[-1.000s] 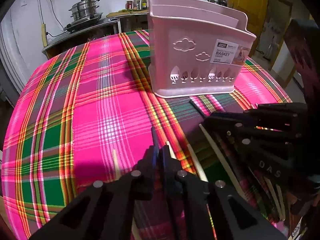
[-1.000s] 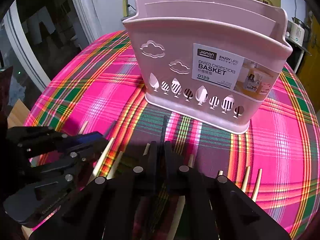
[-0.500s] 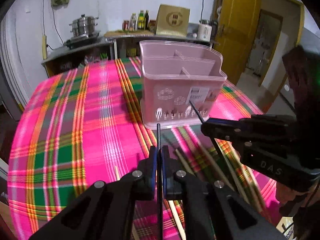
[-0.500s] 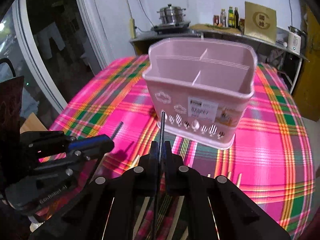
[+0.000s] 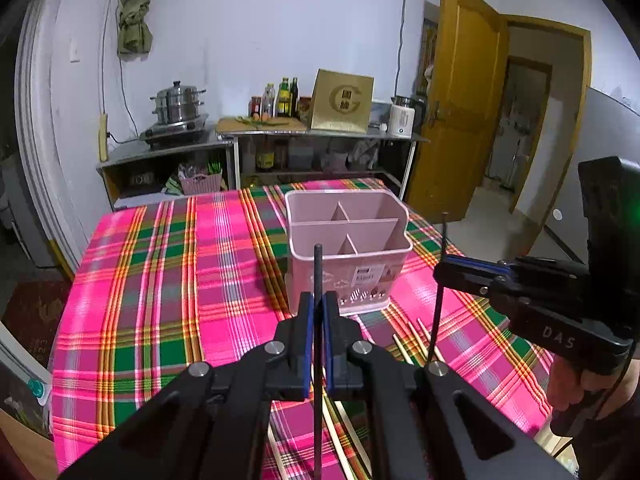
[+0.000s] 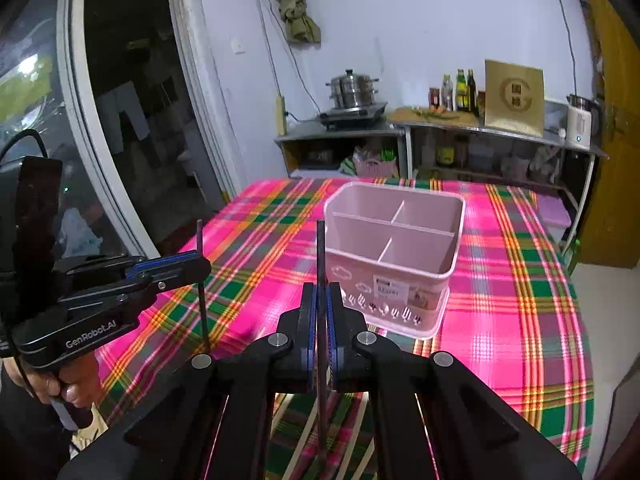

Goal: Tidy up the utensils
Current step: 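Lift both black chopsticks and carry them over the pink basket with both tools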

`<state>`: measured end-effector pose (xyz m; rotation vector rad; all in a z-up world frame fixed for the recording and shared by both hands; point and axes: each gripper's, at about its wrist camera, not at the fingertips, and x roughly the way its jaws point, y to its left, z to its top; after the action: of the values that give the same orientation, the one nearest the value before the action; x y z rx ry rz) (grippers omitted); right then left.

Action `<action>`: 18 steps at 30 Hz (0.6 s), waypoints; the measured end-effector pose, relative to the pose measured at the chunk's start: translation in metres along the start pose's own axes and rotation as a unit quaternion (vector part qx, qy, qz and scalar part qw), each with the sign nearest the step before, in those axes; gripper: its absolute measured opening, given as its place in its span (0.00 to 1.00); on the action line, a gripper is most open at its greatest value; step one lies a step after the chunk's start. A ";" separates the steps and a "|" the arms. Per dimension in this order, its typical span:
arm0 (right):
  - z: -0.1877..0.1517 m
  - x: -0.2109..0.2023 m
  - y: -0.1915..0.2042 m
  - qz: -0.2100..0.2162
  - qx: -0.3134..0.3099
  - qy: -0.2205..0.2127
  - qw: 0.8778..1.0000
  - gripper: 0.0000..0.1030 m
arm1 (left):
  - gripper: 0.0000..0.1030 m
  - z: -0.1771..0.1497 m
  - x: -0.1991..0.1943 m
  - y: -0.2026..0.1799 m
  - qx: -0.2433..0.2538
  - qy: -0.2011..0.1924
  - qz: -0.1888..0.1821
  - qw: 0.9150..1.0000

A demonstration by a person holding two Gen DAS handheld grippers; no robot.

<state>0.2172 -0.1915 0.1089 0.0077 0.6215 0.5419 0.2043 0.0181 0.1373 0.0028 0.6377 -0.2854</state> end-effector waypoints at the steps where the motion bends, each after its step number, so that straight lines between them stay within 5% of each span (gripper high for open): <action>1: 0.002 -0.004 0.001 0.000 -0.001 -0.004 1.000 0.05 | 0.05 0.002 -0.003 0.000 0.000 -0.003 0.000 1.000; 18: 0.042 -0.030 -0.004 -0.010 -0.012 -0.048 0.999 0.05 | 0.05 0.068 -0.017 -0.002 -0.003 -0.049 -0.006 0.999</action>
<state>0.2219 -0.2035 0.1591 0.0054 0.5216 0.5261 0.2310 0.0143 0.2023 -0.0194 0.5420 -0.2930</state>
